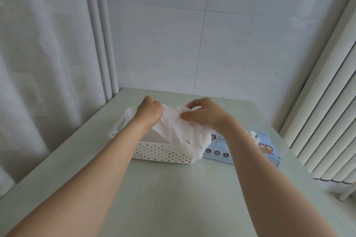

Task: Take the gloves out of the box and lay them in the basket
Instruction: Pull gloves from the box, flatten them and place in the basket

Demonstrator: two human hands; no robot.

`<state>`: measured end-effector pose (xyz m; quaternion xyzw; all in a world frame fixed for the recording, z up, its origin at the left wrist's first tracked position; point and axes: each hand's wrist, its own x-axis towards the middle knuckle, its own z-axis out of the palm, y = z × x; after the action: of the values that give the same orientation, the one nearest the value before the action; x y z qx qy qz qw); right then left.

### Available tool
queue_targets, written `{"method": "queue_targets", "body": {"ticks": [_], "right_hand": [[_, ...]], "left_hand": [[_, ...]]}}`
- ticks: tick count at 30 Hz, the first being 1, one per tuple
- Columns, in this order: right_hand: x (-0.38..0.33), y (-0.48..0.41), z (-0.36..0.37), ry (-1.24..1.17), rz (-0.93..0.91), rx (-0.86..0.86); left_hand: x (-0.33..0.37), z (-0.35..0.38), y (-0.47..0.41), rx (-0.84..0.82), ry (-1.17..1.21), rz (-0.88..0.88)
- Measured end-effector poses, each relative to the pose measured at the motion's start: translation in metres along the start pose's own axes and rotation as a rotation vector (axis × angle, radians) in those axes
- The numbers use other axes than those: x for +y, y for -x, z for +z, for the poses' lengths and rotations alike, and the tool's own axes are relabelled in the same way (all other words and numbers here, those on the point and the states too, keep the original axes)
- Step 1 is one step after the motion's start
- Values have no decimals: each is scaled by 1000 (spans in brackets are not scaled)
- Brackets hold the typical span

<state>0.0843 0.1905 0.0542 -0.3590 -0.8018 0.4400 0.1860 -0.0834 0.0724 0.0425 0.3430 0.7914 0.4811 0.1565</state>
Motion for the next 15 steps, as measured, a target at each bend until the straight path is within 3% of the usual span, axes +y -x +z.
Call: {"method": "queue_targets", "body": {"ticks": [6,15], "right_hand": [[-9,-40,41,443,-112,-56],[1,-53,81,770,-178,-7]], "left_hand": [[-38,-13,-18,-43,-296,-119],[-59,-10,-22,-72,-756,-103]]}}
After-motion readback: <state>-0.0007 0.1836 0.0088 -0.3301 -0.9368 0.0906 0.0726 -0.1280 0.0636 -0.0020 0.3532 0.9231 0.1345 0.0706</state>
